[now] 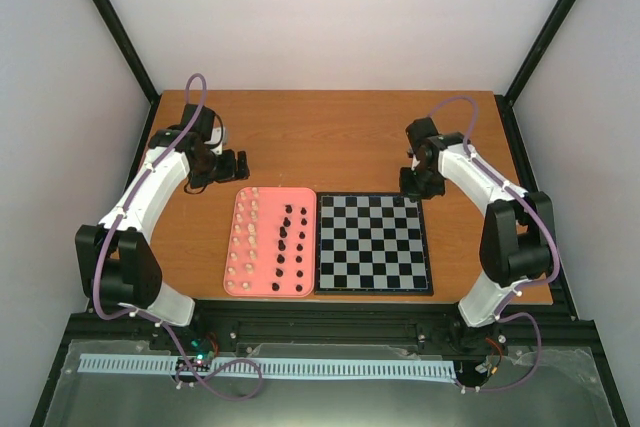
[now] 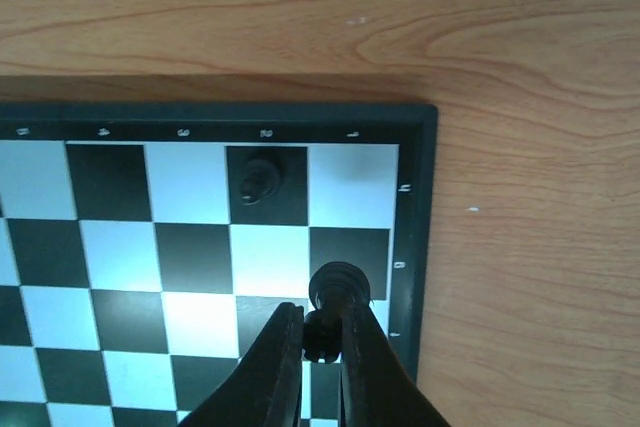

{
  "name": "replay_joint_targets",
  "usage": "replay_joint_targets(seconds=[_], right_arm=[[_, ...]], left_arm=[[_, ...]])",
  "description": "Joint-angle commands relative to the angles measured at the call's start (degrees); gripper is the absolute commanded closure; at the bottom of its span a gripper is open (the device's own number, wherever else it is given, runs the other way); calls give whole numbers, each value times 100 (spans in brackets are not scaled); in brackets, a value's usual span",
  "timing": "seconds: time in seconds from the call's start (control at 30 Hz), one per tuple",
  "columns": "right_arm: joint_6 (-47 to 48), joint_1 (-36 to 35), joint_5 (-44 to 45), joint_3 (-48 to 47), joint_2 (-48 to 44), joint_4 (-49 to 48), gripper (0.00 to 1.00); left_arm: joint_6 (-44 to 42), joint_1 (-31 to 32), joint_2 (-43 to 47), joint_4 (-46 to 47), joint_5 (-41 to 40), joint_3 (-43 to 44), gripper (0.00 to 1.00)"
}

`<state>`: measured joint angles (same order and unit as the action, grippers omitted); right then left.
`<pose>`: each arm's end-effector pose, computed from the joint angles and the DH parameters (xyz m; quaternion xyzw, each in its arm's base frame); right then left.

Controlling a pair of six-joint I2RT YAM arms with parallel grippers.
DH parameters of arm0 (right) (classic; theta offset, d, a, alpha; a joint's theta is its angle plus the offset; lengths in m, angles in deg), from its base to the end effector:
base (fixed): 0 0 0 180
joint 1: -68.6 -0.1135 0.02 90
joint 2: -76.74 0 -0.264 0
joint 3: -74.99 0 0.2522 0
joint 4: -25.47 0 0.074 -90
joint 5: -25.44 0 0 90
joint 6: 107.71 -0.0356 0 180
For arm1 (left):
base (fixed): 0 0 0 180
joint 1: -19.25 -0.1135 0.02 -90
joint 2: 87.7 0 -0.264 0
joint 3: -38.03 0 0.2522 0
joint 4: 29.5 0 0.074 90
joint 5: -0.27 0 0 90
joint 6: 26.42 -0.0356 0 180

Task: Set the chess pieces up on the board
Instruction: Place the chess piece on the chessboard.

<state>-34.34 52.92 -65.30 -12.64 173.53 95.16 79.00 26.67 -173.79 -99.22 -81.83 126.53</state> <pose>0.3093 0.0873 0.2280 0.0076 0.9952 0.0332 0.0915 0.2930 -0.0431 0.2867 -0.0547 0.9767 -0.1051 0.1790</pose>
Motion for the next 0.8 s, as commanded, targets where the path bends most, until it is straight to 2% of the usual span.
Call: replay_joint_targets(seconds=[0.0,0.3,0.77], right_arm=[[147,109,142,105,-68,-305,97],[250,155,95,32,396,-416,97],[301,158,74,82,625,-594,97]], left_arm=[[49,27,-42,10,5,135,0],[40,23,-60,11,11,164,0],[16,22,-68,24,-6,146,0]])
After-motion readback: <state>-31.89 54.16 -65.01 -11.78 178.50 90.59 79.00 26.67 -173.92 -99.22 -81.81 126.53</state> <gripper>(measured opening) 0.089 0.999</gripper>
